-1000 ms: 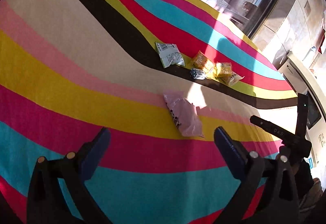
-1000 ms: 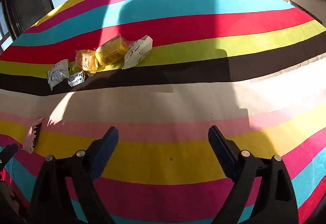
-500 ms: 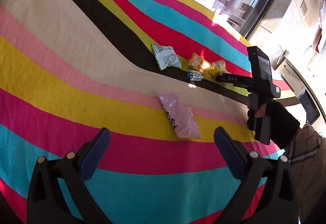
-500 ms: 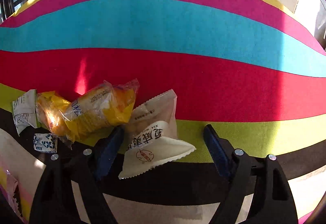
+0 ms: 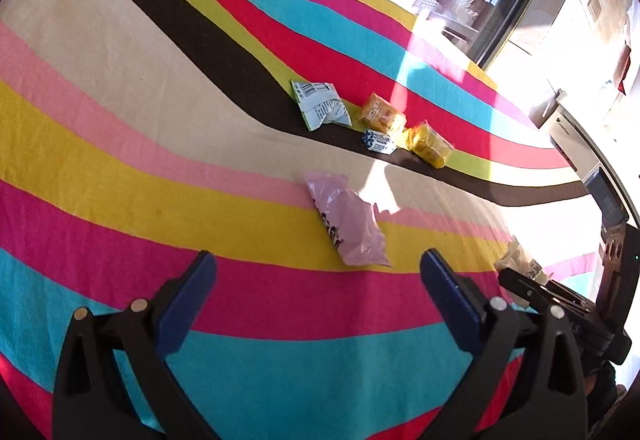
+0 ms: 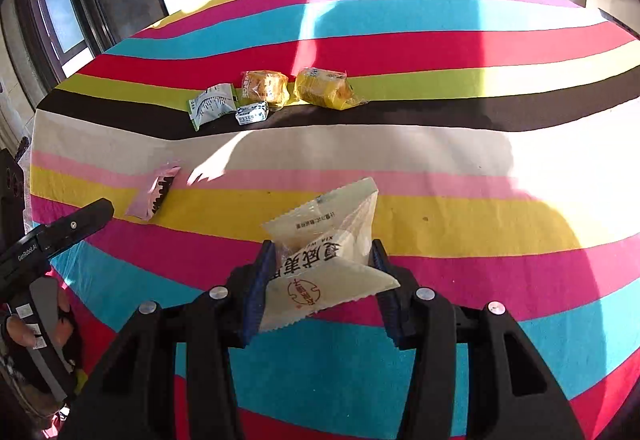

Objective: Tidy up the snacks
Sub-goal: 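Grasp the white triangular pastry bag with the right gripper while the left gripper grasps the pink bar, then carry the pastry bag and pink bar to the white box and open both grippers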

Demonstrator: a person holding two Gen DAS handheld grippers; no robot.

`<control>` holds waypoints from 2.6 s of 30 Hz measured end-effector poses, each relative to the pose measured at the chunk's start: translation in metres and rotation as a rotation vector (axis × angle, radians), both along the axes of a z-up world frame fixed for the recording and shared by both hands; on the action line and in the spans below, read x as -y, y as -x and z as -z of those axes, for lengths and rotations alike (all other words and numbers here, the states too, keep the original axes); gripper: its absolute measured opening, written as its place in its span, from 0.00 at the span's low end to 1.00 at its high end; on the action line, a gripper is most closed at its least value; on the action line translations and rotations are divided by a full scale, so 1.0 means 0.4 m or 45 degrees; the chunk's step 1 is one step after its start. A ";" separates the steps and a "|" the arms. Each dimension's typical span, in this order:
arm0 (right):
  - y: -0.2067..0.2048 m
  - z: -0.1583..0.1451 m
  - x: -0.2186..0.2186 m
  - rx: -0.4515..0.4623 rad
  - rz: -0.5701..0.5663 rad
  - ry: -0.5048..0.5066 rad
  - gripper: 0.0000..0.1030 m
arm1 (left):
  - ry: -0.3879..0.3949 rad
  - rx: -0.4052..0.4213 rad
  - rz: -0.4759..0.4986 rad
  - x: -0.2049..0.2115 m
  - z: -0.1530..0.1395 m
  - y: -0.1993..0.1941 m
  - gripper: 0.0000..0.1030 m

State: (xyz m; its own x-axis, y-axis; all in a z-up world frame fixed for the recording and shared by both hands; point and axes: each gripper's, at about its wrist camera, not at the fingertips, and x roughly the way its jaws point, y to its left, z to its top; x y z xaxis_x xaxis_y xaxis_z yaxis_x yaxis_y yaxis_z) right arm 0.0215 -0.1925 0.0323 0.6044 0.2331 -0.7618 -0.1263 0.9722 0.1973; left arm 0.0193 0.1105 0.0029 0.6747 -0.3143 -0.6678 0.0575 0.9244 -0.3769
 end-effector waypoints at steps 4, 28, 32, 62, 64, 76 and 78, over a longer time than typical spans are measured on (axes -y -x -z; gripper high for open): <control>0.131 0.006 -0.025 0.042 0.057 0.010 0.46 | -0.034 -0.049 0.030 0.016 0.006 -0.011 0.98; 0.139 0.027 0.019 0.044 0.152 -0.137 0.47 | -0.299 0.011 0.144 0.150 -0.042 0.061 0.20; 0.140 0.028 0.020 0.041 0.161 -0.134 0.47 | -0.261 0.036 0.185 0.173 -0.046 0.118 0.20; 0.451 -0.015 0.075 0.135 0.219 -0.281 0.47 | -0.306 0.084 0.468 0.327 -0.049 0.340 0.20; 0.477 -0.020 0.084 0.138 0.226 -0.276 0.47 | -0.319 0.085 0.485 0.334 -0.051 0.350 0.20; 0.668 -0.056 0.161 0.168 0.276 -0.190 0.47 | -0.418 0.244 0.829 0.479 -0.127 0.503 0.21; 0.710 -0.062 0.183 0.179 0.299 -0.168 0.47 | -0.419 0.271 0.917 0.518 -0.143 0.534 0.21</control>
State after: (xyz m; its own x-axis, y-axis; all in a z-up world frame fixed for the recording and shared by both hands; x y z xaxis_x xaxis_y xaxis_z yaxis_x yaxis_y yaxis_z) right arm -0.2625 -0.2656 0.0571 0.7509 0.1657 -0.6393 0.0640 0.9452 0.3202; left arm -0.1941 -0.0968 0.0601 0.5053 -0.5290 -0.6818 0.7188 0.6952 -0.0066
